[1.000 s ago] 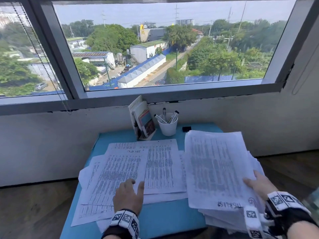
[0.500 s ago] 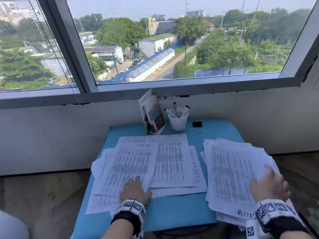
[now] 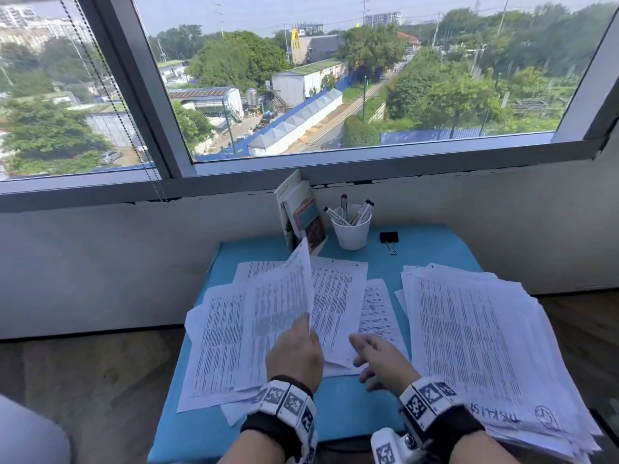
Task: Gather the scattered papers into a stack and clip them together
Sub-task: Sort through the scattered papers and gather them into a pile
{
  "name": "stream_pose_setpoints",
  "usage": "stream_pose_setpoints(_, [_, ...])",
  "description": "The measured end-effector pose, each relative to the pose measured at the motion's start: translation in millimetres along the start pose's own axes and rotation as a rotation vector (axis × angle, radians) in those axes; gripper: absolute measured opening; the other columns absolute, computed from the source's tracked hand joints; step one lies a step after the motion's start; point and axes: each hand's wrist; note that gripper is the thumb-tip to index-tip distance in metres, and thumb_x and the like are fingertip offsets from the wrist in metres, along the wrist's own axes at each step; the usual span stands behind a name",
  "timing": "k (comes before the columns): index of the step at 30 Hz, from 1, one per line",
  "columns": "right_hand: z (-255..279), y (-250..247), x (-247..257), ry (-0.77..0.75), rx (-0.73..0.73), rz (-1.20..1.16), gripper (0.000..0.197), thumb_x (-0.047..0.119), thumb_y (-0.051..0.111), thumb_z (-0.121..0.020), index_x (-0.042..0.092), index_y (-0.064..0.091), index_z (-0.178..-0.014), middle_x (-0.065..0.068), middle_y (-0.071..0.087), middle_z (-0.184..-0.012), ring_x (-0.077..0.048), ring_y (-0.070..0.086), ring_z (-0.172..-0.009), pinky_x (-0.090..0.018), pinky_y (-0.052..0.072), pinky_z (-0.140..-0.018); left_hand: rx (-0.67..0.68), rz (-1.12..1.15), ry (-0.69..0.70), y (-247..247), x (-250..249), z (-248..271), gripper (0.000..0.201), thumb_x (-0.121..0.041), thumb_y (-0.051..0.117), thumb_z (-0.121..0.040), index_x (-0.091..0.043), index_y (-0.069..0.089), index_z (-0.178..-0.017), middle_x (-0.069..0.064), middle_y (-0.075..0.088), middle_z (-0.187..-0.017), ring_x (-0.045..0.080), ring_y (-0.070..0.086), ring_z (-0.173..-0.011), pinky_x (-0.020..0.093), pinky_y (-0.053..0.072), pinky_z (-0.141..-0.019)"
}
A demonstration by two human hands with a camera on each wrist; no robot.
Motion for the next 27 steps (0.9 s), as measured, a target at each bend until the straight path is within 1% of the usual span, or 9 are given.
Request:
stream_pose_setpoints(4, [6.5,-6.9,11.3,-0.076,0.045,-0.234,0.021,0.036,0.058,-0.088,0.02,0.058,-0.101,-0.004,0.066,-0.091,-0.015,0.063,-0.069,-0.026,0.049,-0.051,0.055,0.035,0.305,20.6,-46.9,20.5,0.041,-0.026,0.031,-0.084,-0.021,0.059,-0.112,-0.005,0.068,-0.098,0.016,0.066,-0.088,0.031,0.053,-0.072])
stream_pose_setpoints(6, [7.1,-24.1,14.8,-0.093,-0.065,-0.275,0.003,0.017,0.061,-0.089,0.015,0.059,-0.091,-0.007,0.067,-0.084,-0.019,0.064,-0.066,-0.027,0.05,-0.049,0.1,0.022,0.453,28.4,-57.7,24.6,0.04,-0.027,0.028,-0.09,-0.021,0.06,-0.113,-0.004,0.067,-0.105,0.017,0.065,-0.097,0.031,0.051,-0.083])
stream_pose_setpoints(9, [-4.8,-64.6,1.1,-0.019,-0.396,-0.199,0.022,0.004,0.064,-0.076,0.0,0.061,-0.098,-0.019,0.066,-0.08,-0.033,0.064,-0.07,-0.047,0.057,-0.062,0.235,0.03,0.579,26.1,-58.0,23.8,0.063,-0.047,0.005,-0.096,-0.02,0.049,-0.133,-0.001,0.053,-0.136,0.017,0.046,-0.128,0.036,0.025,-0.11])
stream_pose_setpoints(11, [-6.6,-86.4,-10.8,0.075,-0.575,-0.115,0.03,0.007,0.064,-0.073,-0.005,0.06,-0.101,-0.02,0.064,-0.075,-0.034,0.062,-0.068,-0.047,0.055,-0.066,0.208,0.044,0.537,32.9,-43.4,20.1,0.063,-0.051,0.008,-0.095,-0.023,0.052,-0.13,-0.004,0.061,-0.127,0.014,0.051,-0.12,0.037,0.027,-0.111])
stream_pose_setpoints(13, [-4.3,-103.2,-26.0,0.173,-0.656,-0.105,0.028,0.004,0.062,-0.078,-0.008,0.057,-0.103,-0.017,0.056,-0.068,-0.028,0.052,-0.059,-0.034,0.041,-0.056,0.063,0.024,0.392,37.0,-21.4,8.1,0.044,-0.046,0.032,-0.091,-0.024,0.056,-0.121,-0.004,0.067,-0.106,0.017,0.061,-0.101,0.039,0.045,-0.096])
stream_pose_setpoints(16, [-2.9,-117.9,-48.2,0.278,-0.646,-0.152,0.035,0.009,0.066,-0.076,-0.012,0.056,-0.102,-0.019,0.055,-0.069,-0.026,0.047,-0.055,-0.031,0.032,-0.052,0.232,-0.205,0.122,33.2,6.8,-11.0,0.056,-0.037,0.048,-0.085,-0.024,0.036,-0.137,0.003,0.042,-0.136,0.023,0.037,-0.128,0.036,0.034,-0.107])
stream_pose_setpoints(19, [-10.0,-122.2,-56.7,0.258,-0.58,-0.227,0.041,0.011,0.072,-0.07,-0.013,0.059,-0.102,-0.031,0.066,-0.09,-0.041,0.063,-0.071,-0.04,0.045,-0.057,0.417,-0.382,0.193,32.0,20.1,-30.3,0.071,-0.023,0.053,-0.085,-0.024,0.017,-0.146,0.004,0.007,-0.157,0.029,0.003,-0.145,0.044,0.018,-0.117])
stream_pose_setpoints(22, [-40.4,-139.9,-91.7,0.299,-0.523,-0.228,0.064,0.027,0.081,-0.041,-0.012,0.066,-0.09,-0.038,0.064,-0.098,-0.056,0.06,-0.089,-0.067,0.047,-0.073,0.556,-0.426,0.272,38.7,21.6,-44.1,0.069,-0.016,0.058,-0.084,-0.025,0.024,-0.143,0.006,0.023,-0.152,0.028,0.025,-0.139,0.045,0.036,-0.107])
stream_pose_setpoints(27, [-37.8,-139.9,-93.6,0.298,-0.519,-0.226,0.073,0.032,0.078,-0.029,-0.008,0.067,-0.089,-0.035,0.067,-0.091,-0.053,0.064,-0.083,-0.061,0.052,-0.074,0.599,-0.494,0.339,36.1,11.6,-51.4,0.064,-0.002,0.058,-0.08,-0.02,0.032,-0.135,0.007,0.046,-0.129,0.03,0.054,-0.111,0.041,0.048,-0.084])
Point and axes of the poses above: each hand's wrist, its own z-axis away from the middle knuckle, its own y-axis out of the palm, x = y × z
